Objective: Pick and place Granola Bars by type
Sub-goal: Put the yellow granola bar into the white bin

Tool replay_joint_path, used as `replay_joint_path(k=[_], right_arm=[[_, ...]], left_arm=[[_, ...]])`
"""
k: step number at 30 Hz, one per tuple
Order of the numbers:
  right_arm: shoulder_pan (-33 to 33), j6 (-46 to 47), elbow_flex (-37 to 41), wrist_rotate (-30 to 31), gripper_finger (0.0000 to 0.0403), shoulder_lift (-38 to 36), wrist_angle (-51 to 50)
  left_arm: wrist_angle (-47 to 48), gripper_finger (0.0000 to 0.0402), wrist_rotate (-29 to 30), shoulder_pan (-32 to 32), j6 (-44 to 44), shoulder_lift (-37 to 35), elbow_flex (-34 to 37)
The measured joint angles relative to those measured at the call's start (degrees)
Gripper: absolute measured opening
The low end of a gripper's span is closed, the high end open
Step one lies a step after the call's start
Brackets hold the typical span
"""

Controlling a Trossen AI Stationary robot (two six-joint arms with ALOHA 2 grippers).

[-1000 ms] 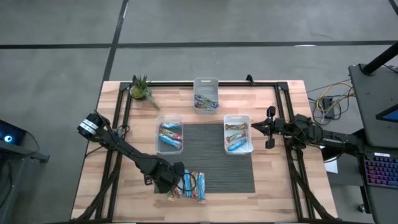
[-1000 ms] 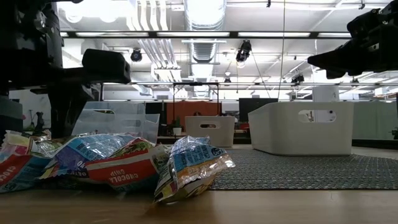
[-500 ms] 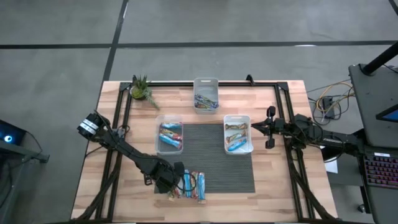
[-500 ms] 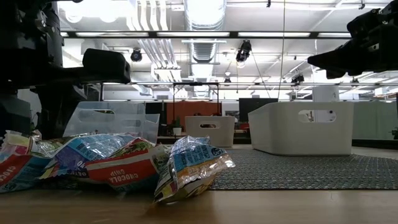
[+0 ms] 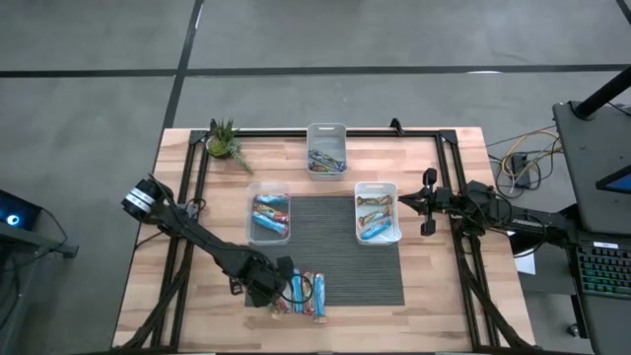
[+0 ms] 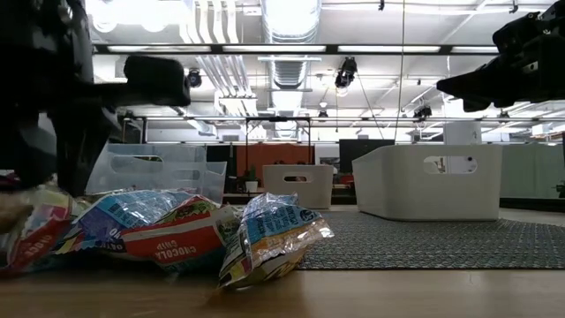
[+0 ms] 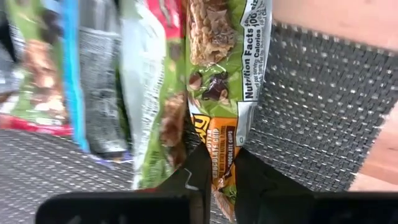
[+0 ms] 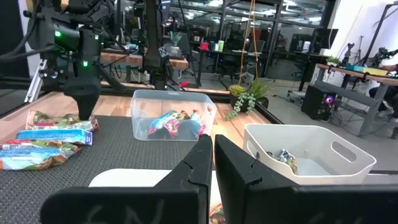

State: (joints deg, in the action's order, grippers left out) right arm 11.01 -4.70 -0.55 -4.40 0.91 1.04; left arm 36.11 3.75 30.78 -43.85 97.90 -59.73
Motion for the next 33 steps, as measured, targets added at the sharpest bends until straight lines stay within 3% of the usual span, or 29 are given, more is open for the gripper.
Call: replay_joint_path(k=[19, 33], right_arm=[[0.0, 0.0, 0.0, 0.0, 0.0009, 0.0, 0.0], [0.0, 0.0, 0.0, 0.0, 0.0009, 0.0, 0.0]], left_arm=[[0.7, 0.0019, 1.7, -3.4, 5.6, -10.3, -2.9], [0.5, 0.0019, 2.8, -5.0, 8.1, -11.1, -3.0]])
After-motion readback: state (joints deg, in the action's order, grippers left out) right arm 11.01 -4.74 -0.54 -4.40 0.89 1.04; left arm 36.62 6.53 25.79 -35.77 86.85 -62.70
